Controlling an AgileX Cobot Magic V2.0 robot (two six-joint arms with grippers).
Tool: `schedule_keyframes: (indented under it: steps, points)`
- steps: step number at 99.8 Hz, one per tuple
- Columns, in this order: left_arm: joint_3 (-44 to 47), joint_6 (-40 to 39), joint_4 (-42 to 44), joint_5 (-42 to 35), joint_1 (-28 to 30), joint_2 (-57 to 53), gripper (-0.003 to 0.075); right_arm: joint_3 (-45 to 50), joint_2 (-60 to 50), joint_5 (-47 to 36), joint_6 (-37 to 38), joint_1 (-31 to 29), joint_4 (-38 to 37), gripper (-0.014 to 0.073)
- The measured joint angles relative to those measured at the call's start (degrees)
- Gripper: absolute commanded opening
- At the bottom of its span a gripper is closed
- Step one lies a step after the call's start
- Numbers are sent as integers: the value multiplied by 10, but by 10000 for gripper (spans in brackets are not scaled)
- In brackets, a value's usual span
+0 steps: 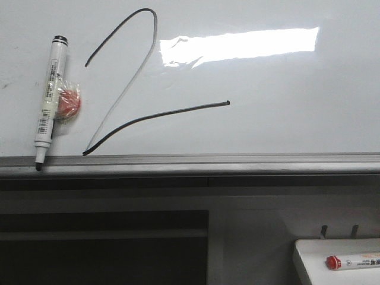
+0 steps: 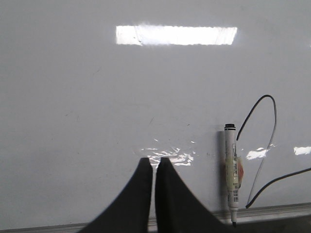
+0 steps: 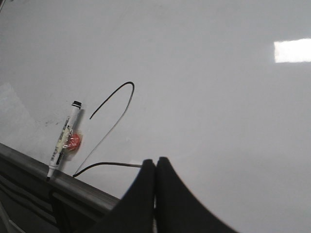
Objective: Write number 2 on whiteboard
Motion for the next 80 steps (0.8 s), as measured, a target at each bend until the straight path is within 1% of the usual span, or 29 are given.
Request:
schedule_keyframes:
  steps: [36, 53, 60, 65, 70, 75, 80]
  points:
    - [1, 0, 0, 0, 0, 0, -20, 0, 0, -4, 0, 0, 1, -57]
    - [29, 0, 3, -9, 4, 0, -20, 0, 0, -4, 0, 0, 1, -57]
    - [44, 0, 18, -18, 13, 0, -20, 0, 0, -4, 0, 0, 2, -57]
    - [58, 0, 26, -36, 23, 0, -20, 0, 0, -4, 0, 0, 2, -57]
    - [78, 0, 31, -71, 36, 0, -20, 0, 0, -4, 0, 0, 2, -57]
    - [109, 2, 33, -126, 49, -2, -20, 0, 0, -4, 0, 0, 2, -57]
    - [141, 9, 32, -201, 61, -6, -20, 0, 0, -4, 0, 0, 2, -57]
